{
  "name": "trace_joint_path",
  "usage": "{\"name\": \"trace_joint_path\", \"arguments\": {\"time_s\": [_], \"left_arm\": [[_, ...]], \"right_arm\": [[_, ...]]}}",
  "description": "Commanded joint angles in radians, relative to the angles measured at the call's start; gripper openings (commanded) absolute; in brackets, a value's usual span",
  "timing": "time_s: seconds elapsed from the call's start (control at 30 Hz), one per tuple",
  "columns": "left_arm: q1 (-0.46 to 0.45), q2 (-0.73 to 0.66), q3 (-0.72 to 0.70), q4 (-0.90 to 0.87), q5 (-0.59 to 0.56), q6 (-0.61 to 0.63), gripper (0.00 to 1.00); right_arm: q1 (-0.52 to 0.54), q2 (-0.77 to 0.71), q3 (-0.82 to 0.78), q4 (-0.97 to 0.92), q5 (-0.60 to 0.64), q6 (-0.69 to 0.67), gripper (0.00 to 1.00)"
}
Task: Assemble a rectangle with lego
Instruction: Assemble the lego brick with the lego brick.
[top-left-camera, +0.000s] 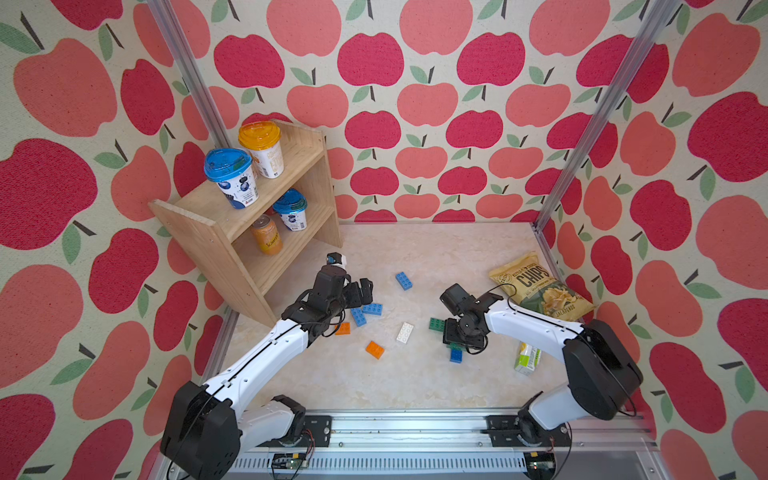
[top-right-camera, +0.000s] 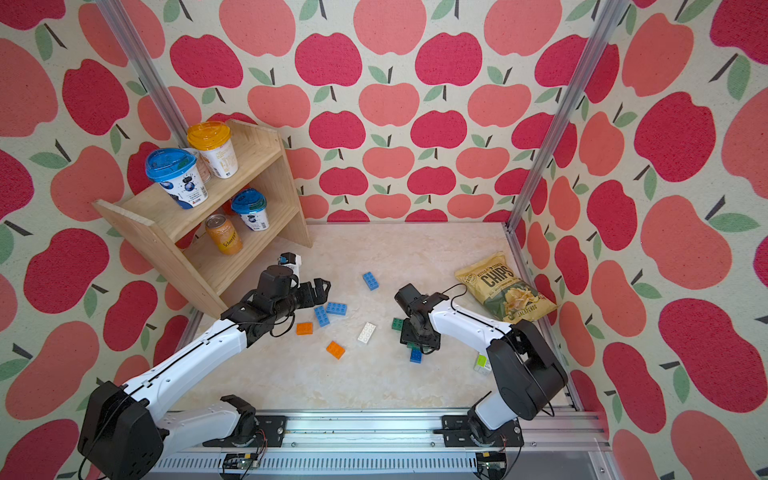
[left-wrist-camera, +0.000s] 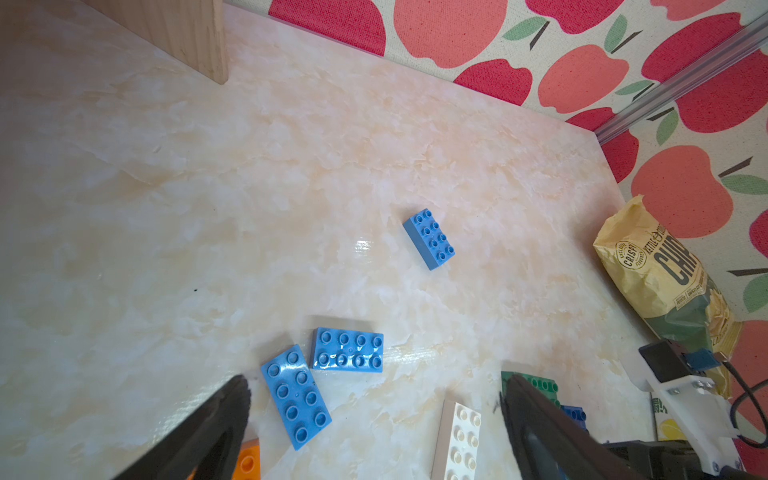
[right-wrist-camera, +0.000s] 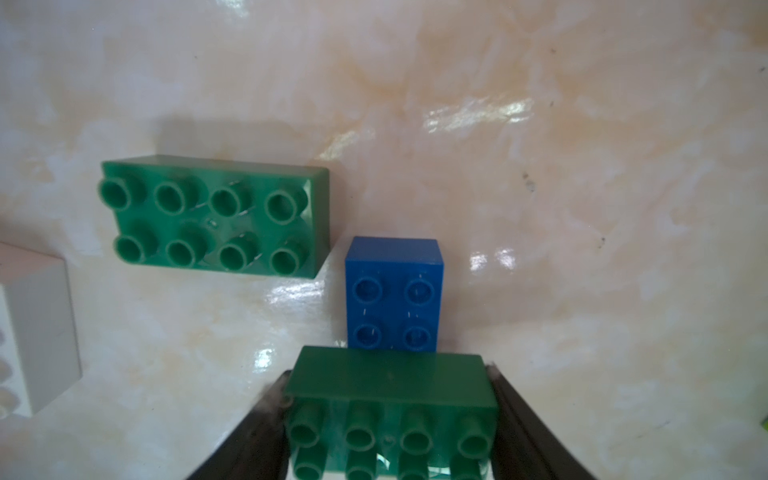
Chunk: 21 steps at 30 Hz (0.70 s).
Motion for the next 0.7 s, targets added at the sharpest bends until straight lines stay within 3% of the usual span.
{"name": "trace_joint_path", "arguments": {"time_s": [0.0,0.23,0.37,0.57,0.67], "left_arm": [[-0.005,0.006,-0.005,0.003,-0.022,0.003,0.97],[-0.004,0.001,-0.004,-0.002,-0.031,0.006,0.97],[-0.004,-0.007,-0.007,-0.006,-0.038,0.005,0.97],[-0.004,-0.016,-0.010,-0.009,-0.045,0.005,0.97],[-0.004,-0.019,-0.010,-0.011,-0.046,0.006,0.97]], "right_arm": [[-0.013,0.169,-0.132,-0.017,-0.097,-0.002,0.42],[-0.018,0.175,-0.083,-0.044,-0.065,-0.051,0.42],[-0.018,0.156,-0.015,-0.075,-0.029,-0.087,0.47],[-0.019,0.139,0.036,-0.067,-0.017,-0.134,0.59],[-0.019,0.135,0.047,-0.064,-0.018,-0.144,0.72]]}}
